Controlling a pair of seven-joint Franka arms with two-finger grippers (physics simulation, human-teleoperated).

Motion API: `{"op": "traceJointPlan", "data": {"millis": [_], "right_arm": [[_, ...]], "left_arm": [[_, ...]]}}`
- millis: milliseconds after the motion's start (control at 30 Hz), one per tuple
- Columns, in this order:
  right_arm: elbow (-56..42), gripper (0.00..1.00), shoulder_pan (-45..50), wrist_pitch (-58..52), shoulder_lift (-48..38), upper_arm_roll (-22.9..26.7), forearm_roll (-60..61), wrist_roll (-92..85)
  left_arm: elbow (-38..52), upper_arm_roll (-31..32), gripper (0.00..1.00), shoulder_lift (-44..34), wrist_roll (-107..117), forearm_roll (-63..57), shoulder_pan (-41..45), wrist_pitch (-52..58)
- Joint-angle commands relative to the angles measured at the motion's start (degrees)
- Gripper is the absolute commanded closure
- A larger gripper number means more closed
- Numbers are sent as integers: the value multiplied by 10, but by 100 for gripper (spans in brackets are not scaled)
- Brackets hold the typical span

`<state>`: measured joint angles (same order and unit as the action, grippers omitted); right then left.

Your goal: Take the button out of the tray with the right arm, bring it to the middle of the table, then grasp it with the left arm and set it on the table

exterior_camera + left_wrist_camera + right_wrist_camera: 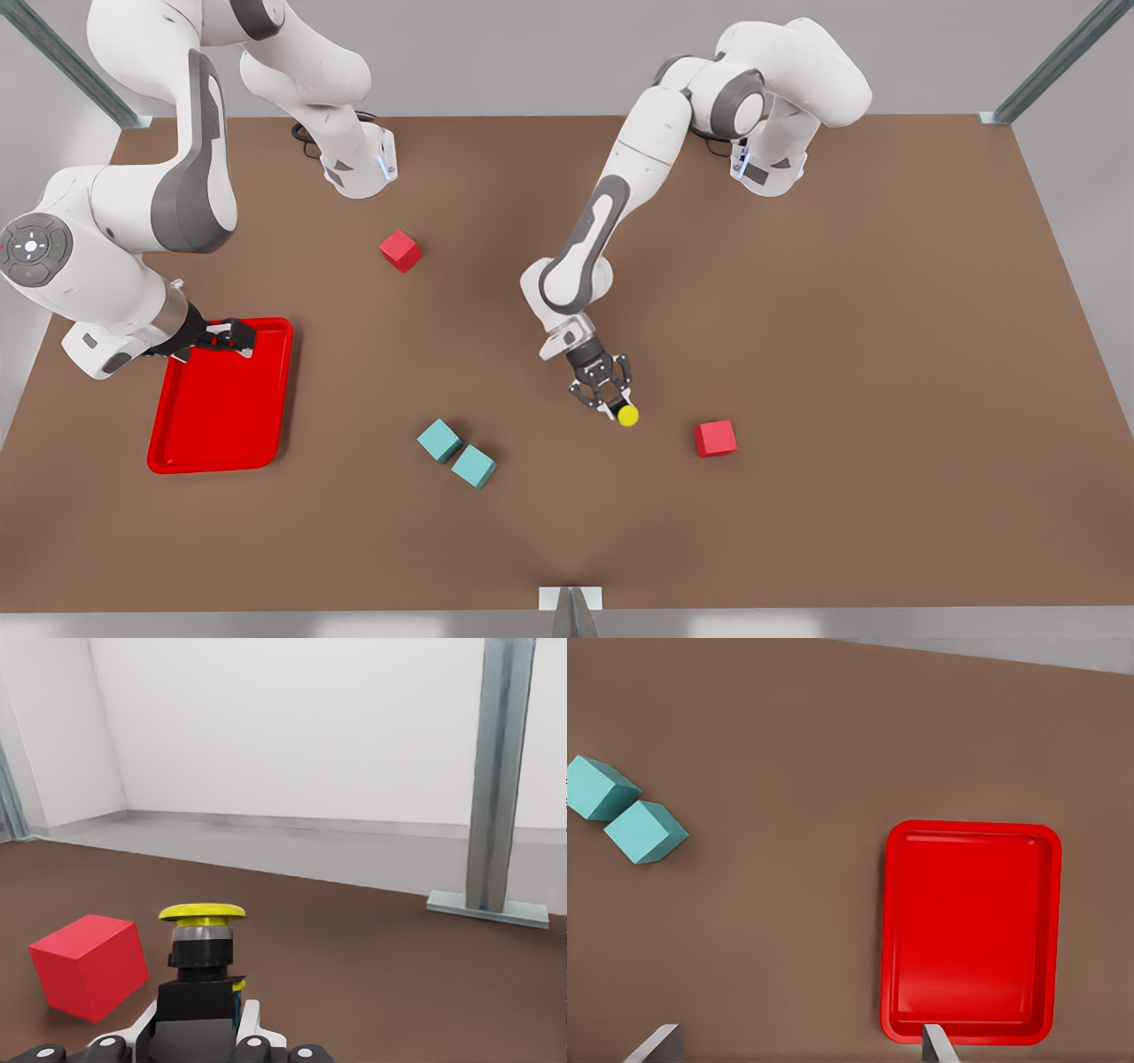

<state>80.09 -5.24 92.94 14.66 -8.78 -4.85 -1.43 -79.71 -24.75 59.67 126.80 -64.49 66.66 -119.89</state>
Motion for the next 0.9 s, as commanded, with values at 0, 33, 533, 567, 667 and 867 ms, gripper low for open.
{"op": "traceJointPlan", "data": {"millis": [0, 33, 533, 567, 667, 867], "right_arm": [[0, 0, 1, 0, -1, 0, 0, 0], [-1, 0, 0, 0, 0, 0, 1, 0], [-1, 0, -3, -4, 3, 0, 11, 0], [-1, 0, -3, -4, 3, 0, 11, 0], [-2, 0, -3, -4, 4, 0, 12, 0], [-1, 0, -3, -4, 4, 0, 12, 0]], "left_arm": [[0, 0, 51, 4, 459, -42, 0, -11], [0, 0, 51, 8, 472, -63, 0, -11], [-26, -2, 51, 41, 384, -275, -28, -5], [-26, -2, 51, 41, 370, -280, -28, -5], [-26, -2, 51, 55, 369, -304, -35, -3], [-26, -1, 50, 63, 367, -340, -43, -3]]}}
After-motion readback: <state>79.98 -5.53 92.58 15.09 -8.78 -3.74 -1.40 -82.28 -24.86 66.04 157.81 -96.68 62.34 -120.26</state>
